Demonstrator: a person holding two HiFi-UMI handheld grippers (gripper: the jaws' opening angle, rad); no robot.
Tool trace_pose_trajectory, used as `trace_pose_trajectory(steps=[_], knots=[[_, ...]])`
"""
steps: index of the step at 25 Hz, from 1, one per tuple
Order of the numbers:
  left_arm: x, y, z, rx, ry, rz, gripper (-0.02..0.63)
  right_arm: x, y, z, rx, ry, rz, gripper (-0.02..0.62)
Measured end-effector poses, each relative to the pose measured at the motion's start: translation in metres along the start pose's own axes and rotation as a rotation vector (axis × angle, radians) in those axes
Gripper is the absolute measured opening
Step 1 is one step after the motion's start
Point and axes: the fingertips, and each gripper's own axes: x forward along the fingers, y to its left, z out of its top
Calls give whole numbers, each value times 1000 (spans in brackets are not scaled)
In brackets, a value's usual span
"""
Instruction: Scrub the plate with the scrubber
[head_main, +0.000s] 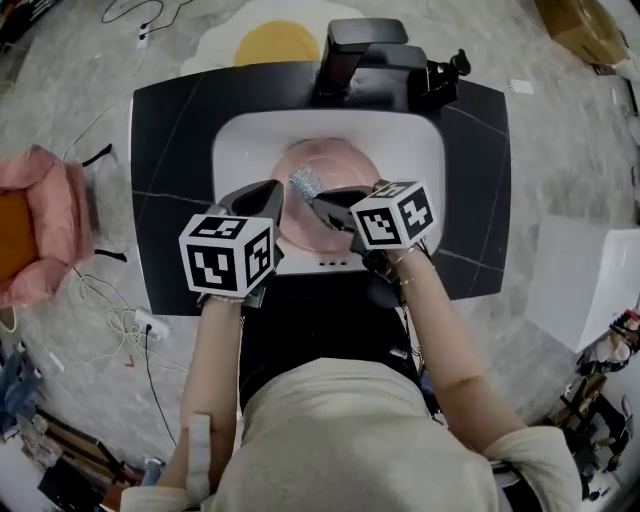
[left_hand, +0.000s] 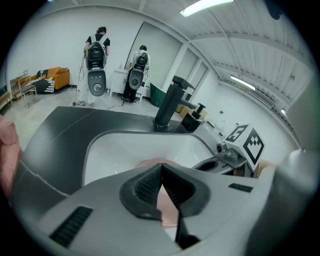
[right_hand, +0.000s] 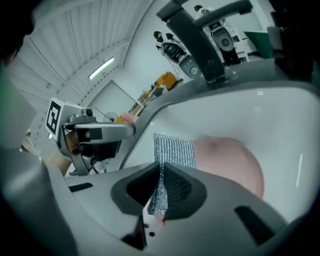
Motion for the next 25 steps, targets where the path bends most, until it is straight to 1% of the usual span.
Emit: trace_pose_trajectory(steps=[4,6,10,14,16,18,21,23,25], knots=[[-15,-20,11,-1,-26,-34,20,-30,20,23,60,-138,56,37],[-22,-30,19,5,-53,-52,20,-47,31,36,76,-199,70,35],[-39,-48,37,11,-132,-81,20,-82,55,63,49,-345,101,34],[-60,-56,56,-24,-233,-105,20,-115,82,87,26,-514,151,34],[-70,-59,66,-35,-293,-126,20,-133,94,96,12,-586,160,34],[-80,-65,74,-41,-345,-158,20,-150,103,100,-7,-631,146,34],[-91,-78,84,-35,-392,-210,20,-171,115,100,-47,-682,127,34],[-94,-87,86,-23,-409,-235,20,-182,121,95,-77,-694,130,34],[-95,-95,81,-20,-400,-248,20,-189,122,87,-89,-694,129,34]])
